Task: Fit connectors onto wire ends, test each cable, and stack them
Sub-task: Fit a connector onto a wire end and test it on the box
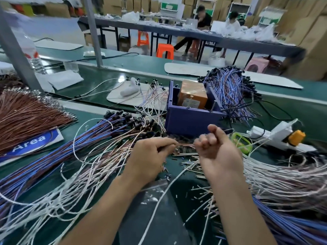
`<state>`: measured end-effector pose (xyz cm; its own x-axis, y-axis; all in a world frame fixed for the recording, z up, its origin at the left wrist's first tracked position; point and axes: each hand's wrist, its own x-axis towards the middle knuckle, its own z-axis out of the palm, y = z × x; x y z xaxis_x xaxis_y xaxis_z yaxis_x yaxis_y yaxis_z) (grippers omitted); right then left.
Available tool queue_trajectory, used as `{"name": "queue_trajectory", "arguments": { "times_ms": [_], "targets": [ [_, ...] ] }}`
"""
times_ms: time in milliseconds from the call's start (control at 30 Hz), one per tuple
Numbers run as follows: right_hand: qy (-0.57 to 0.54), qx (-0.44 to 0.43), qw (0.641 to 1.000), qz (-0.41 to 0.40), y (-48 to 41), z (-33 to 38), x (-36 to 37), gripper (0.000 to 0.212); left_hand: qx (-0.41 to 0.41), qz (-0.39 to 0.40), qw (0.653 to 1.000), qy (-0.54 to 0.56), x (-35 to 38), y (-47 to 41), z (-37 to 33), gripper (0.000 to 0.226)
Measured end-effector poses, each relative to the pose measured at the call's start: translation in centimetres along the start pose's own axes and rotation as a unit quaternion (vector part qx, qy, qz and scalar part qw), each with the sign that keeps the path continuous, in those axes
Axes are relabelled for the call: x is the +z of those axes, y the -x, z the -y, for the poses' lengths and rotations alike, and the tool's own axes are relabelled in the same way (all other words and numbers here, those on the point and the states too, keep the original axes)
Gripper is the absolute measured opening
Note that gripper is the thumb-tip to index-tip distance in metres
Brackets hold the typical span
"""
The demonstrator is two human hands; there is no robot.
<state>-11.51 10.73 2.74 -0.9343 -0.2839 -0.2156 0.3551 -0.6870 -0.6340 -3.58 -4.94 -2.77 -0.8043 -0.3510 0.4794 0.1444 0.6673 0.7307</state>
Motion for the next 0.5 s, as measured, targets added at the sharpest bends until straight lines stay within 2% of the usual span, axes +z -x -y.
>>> {"name": "queue_trajectory", "arguments": {
  "times_ms": [100, 200, 300, 367, 433, 500],
  "targets": [
    [-0.007, -0.062, 0.998, -0.021, -0.6, 1.3, -1.5, 0.022, -0.023, 0.0, 1.0, -0.01, -0.9, -0.4, 0.5, 0.023],
    [0.012, -0.088, 0.996, -0.01, -1.0, 2.0, -2.3, 0.016, -0.043, -0.015, 0.999, -0.01, -1.6, -0.7, 0.7, 0.017],
    [0.112, -0.095, 0.989, 0.002, -1.3, 2.4, -3.0, 0.022, -0.054, -0.009, 0.999, -0.003, -1.5, -0.4, 0.3, 0.018],
    [0.274, -0.127, 0.953, 0.029, -1.2, 2.3, -3.2, 0.023, -0.053, -0.01, 0.999, 0.005, -1.3, -0.1, -0.1, 0.023],
    [0.431, -0.16, 0.884, 0.079, -0.7, 1.8, -3.0, 0.02, -0.035, -0.018, 0.999, 0.007, -1.2, 0.1, -0.5, 0.022],
    [0.54, -0.169, 0.814, 0.131, -0.1, 0.9, -2.6, 0.013, -0.016, -0.025, 0.999, 0.011, -1.0, 0.2, -1.0, 0.013]
  ]
}}
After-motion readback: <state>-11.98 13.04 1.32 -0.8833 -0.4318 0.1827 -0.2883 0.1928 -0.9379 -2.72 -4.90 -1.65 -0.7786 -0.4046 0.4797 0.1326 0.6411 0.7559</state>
